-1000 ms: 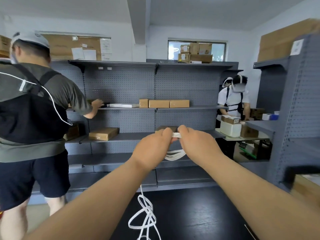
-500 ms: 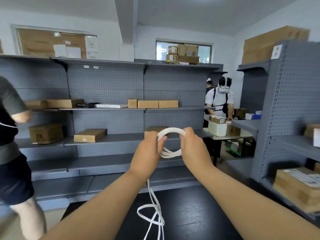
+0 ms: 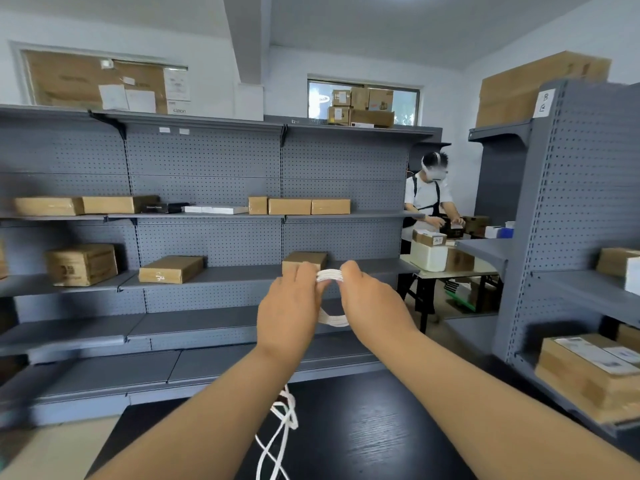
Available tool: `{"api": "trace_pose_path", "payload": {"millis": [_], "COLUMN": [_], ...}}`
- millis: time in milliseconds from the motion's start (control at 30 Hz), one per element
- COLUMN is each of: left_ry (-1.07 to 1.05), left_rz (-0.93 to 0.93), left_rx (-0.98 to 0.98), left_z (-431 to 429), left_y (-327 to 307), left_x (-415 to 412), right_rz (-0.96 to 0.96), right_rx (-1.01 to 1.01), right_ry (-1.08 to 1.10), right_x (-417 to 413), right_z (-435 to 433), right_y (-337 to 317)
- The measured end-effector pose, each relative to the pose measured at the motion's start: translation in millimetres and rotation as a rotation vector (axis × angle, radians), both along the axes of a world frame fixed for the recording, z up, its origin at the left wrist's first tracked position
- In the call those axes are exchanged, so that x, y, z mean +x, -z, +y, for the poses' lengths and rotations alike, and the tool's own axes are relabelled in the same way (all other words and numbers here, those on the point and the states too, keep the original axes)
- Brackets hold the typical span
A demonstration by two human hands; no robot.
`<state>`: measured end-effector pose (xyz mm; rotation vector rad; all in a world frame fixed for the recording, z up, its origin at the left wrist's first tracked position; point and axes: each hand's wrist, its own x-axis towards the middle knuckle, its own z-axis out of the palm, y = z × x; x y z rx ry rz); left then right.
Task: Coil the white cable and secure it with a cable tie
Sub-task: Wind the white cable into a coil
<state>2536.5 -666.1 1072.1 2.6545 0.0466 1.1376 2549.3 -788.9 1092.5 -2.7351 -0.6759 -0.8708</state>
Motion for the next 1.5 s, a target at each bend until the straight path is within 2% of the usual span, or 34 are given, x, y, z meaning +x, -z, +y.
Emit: {"api": "trace_pose_path", "payload": {"millis": [167,300,367,467,533,600,700,867,967,1033,1100,1167,1233,1367,1500], "left_ry": [0.122,0.234,0.231,0.244,0.352,0.422,0.406,0.219,0.152,0.119,0.093,0.061,0.036,0.023,0.035], "left_rz": [-0.105,-0.132,-0.036,0.142,0.158,0.143,0.143,0.121,0.176,0.231,0.283,0.341,0.403,0.472,0.382], "left_rx": [-0.354,-0.843,-1.06,-1.129,-1.149,-1.09,-0.847,-0.466,-0.237,-0.114,-0.022,0.065,0.143,0.165,0.036], "left_z": [-14.1,-29.1,-33.9,-38.0,-43.1,-46.3,-48.8,-53.0,-59.7,-65.1,-69.9,-74.2,-78.1,-82.4,-86.7], "left_y": [4.5,-0.4,-3.2,-4.4,-5.4,-5.9,-6.3,-11.2,-14.8,-16.1,-18.4,-22.2,-24.8,-22.8,-16.0], "left_x": [6.0,4.8,8.5,14.1,13.5,11.0,8.1,11.3,10.7,10.3,12.4,15.5,19.0,22.4,16.9], "right_rz": [0.022,0.063,0.058,0.043,0.029,0.017,0.022,0.04,-0.004,-0.086,-0.28,-0.437,-0.496,-0.422,-0.193], "right_rx": [0.091,0.202,0.257,0.295,0.301,0.297,0.243,0.178,0.116,-0.024,-0.155,-0.166,-0.198,-0.246,-0.24], "right_ry": [0.004,-0.01,-0.023,-0.036,-0.033,-0.032,-0.046,-0.042,-0.131,-0.166,-0.162,-0.159,-0.156,-0.155,-0.181], "right_x": [1.8,7.9,10.4,14.7,17.1,18.9,22.6,30.5,26.1,25.8,28.7,35.2,39.4,38.0,33.4], "right_z": [-4.2,-13.1,-17.8,-23.6,-27.8,-33.4,-42.9,-58.5,-68.6,-73.6,-77.8,-82.7,-85.7,-90.1,-92.3], "right_y": [1.4,0.2,-0.9,-1.4,-0.8,-0.7,-1.6,1.2,-3.3,-5.9,-6.2,-0.5,7.6,11.1,13.9]}}
